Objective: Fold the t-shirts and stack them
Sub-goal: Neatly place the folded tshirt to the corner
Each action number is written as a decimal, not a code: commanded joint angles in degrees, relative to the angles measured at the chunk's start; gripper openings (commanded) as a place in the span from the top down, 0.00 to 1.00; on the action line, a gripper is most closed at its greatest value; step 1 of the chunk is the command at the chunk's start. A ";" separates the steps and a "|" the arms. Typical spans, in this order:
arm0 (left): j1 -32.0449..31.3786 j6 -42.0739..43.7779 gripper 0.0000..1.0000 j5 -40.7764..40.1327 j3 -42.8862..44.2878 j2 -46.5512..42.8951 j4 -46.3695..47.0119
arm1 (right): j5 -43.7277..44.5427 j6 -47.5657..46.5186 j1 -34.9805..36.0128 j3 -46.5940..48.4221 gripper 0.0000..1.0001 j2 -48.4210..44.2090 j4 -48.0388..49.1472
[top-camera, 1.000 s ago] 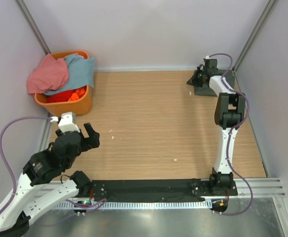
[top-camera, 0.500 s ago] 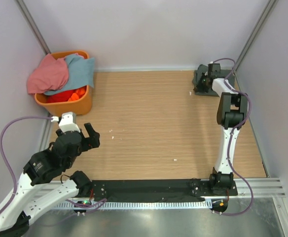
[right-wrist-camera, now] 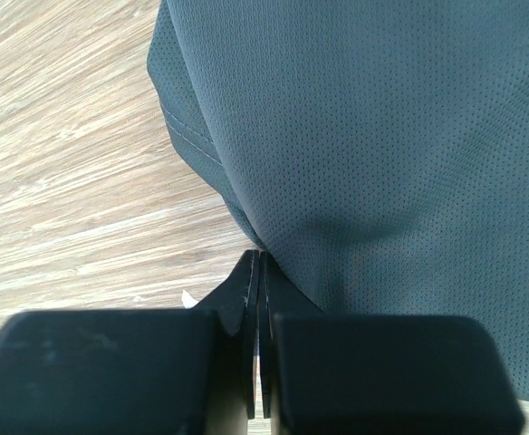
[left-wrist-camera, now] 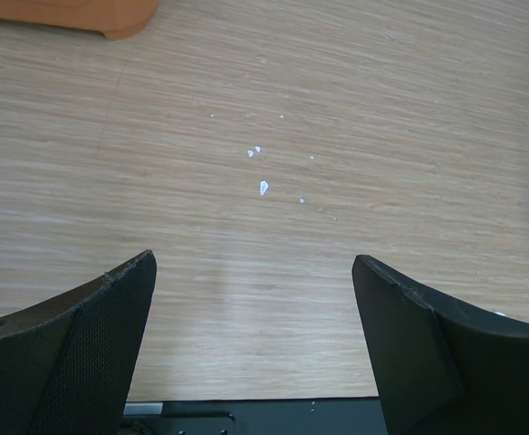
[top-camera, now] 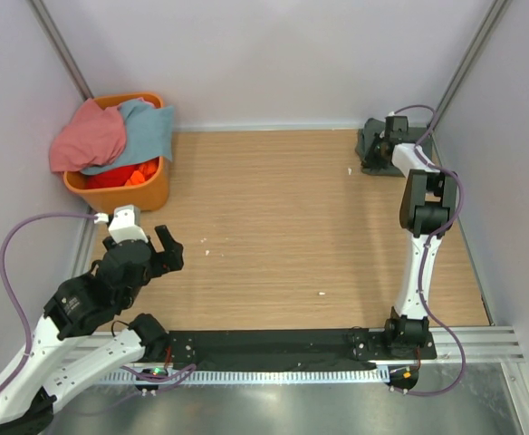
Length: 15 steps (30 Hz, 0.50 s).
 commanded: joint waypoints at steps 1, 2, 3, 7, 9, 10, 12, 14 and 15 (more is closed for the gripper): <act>0.03 -0.67 0.10 -1.69 0.04 0.39 1.65 | 2.56 -1.90 -0.15 0.21 0.99 -2.56 -2.82; 0.03 -0.67 0.10 -1.69 0.04 0.39 1.65 | 2.48 -2.08 0.11 0.21 0.99 -2.74 -3.00; 0.03 -0.67 0.10 -1.69 0.04 0.39 1.65 | 2.13 -2.17 0.38 0.21 0.98 -3.18 -3.09; 0.12 -0.58 0.10 -1.60 0.04 0.57 1.74 | -1.04 -5.23 4.32 2.22 0.73 -6.16 -5.02; 0.12 -0.50 0.10 -1.52 -0.05 0.74 1.83 | -1.04 -6.91 8.61 3.89 0.49 -8.71 -6.68; 0.03 -0.50 0.10 -1.52 -0.05 0.75 1.83 | -0.95 -7.44 9.77 5.12 0.44 -9.94 -8.00; 0.03 -0.50 0.10 -1.52 0.04 0.74 1.83 | -1.22 -7.71 13.01 5.13 0.37 -14.15 -8.54; 0.12 -0.50 0.10 -1.52 -0.05 0.66 1.83 | -2.09 -6.57 15.05 2.15 0.35 -17.67 -7.66; 0.12 -0.58 0.10 -1.52 -0.05 0.57 1.83 | -2.01 -6.22 16.10 0.49 0.35 -22.04 -6.27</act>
